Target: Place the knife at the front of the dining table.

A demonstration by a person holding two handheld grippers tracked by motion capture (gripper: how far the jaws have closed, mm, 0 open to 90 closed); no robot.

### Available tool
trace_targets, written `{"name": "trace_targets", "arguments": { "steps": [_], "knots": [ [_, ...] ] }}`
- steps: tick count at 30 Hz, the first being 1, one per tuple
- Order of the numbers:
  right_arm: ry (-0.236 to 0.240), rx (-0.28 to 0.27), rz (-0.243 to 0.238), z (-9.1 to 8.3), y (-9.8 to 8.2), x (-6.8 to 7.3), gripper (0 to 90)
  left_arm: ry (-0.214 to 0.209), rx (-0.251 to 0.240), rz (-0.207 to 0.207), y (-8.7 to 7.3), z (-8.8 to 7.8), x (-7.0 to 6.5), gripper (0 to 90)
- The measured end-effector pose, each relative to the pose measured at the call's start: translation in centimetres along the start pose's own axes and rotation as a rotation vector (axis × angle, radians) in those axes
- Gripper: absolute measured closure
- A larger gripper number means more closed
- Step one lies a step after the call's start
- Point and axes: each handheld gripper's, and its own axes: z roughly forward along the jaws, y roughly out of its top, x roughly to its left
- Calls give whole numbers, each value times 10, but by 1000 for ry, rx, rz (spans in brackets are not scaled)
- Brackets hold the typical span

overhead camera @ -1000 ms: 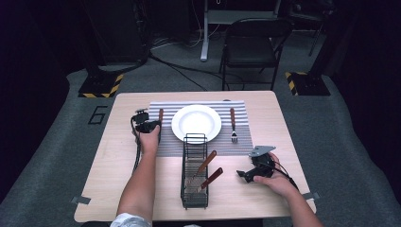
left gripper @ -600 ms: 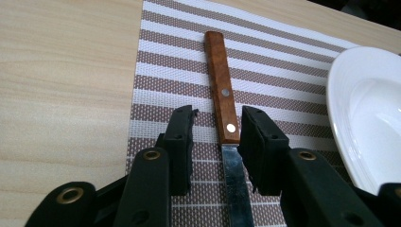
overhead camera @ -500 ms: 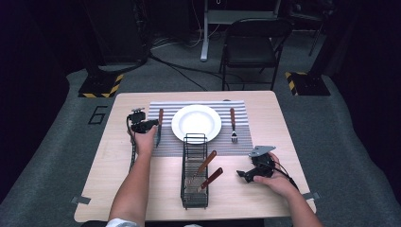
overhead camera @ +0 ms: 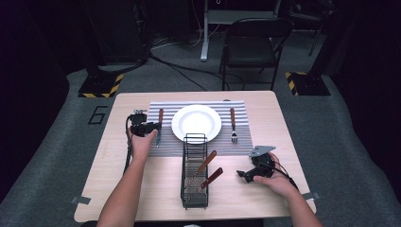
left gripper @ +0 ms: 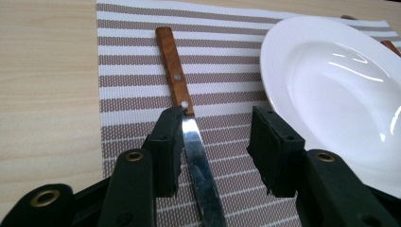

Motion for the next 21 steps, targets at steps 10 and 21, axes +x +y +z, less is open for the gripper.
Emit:
{"name": "trace_targets", "arguments": {
  "steps": [10,21],
  "knots": [
    [0,0,-1,0,0,0,0,-20,-2,70,-11,-25,-3,498],
    [-1,0,0,0,0,0,0,-74,10,139,-25,-49,-5,377]
  ]
}}
